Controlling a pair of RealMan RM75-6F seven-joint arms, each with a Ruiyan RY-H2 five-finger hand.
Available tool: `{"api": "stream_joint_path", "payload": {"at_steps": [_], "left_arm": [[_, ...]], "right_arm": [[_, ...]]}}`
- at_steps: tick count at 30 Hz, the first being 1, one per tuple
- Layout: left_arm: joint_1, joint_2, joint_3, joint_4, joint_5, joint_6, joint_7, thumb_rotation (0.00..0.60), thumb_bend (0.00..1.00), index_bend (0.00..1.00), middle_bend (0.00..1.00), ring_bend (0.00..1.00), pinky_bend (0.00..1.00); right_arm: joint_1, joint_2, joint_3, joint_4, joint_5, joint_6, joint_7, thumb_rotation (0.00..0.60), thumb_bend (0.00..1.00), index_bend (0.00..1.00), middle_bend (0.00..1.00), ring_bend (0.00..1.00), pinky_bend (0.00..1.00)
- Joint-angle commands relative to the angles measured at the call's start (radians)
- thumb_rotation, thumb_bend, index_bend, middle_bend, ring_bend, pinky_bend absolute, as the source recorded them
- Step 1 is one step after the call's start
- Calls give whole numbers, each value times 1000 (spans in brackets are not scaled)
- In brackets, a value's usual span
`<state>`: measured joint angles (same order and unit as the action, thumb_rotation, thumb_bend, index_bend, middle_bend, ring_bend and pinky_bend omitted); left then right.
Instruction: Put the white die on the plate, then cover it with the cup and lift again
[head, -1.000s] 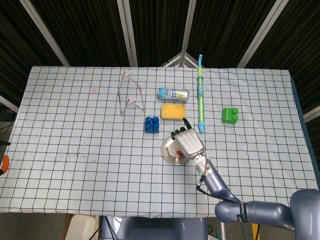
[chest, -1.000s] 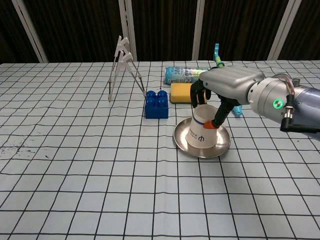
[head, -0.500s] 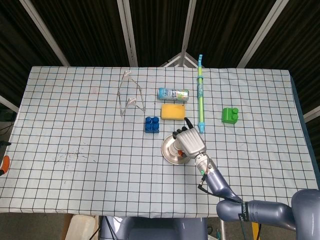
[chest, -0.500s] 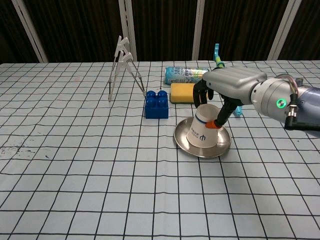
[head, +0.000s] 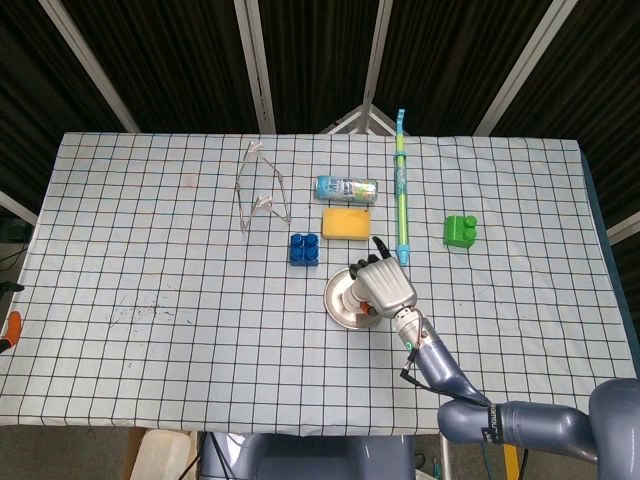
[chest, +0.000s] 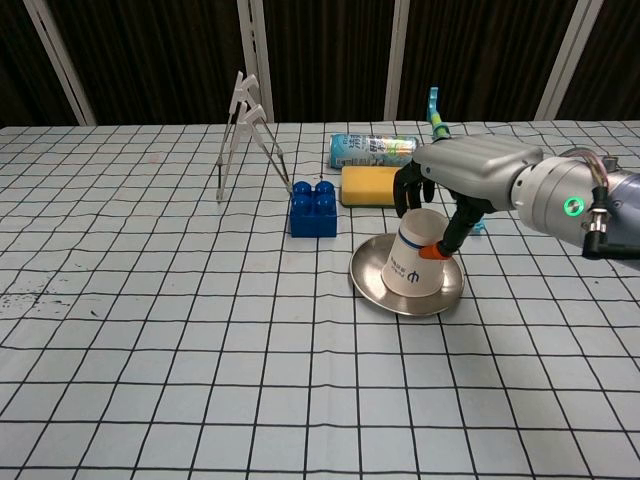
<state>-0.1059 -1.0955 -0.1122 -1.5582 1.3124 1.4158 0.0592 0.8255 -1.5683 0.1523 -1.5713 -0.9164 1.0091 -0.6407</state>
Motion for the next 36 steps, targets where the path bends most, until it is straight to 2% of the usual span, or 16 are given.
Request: {"api": "stream_joint_path", "payload": {"at_steps": [1,9,16,24,36], "left_arm": [[0,0,0,-1,0,1,0,600,695,324,0,0,118],[1,1,-1,1,-1,2,-4,600,695,324,0,0,118],[1,1,-2,2,-1,2,-7,600,695,324,0,0,118],[1,2,1,0,2,3,-4,600,695,325,0,0,118],[3,3,-1,1,0,5,-8,600,695,327,0,0,118]], "right_arm": [[2,-2,-2,2,-1,-5,2,600,325,431,553,341,0],[5,-15,-7,16,-6,-12,11,600,325,435,553,341,0],[4,-23,-4,25,-26,1,23,600,325,524,568,343,0],[7,-31,-5,39,-32,-12,35,600,325,533,569,349,0],[32,-100,15,159,-74,-27,74,600,325,533,570,352,0]]}}
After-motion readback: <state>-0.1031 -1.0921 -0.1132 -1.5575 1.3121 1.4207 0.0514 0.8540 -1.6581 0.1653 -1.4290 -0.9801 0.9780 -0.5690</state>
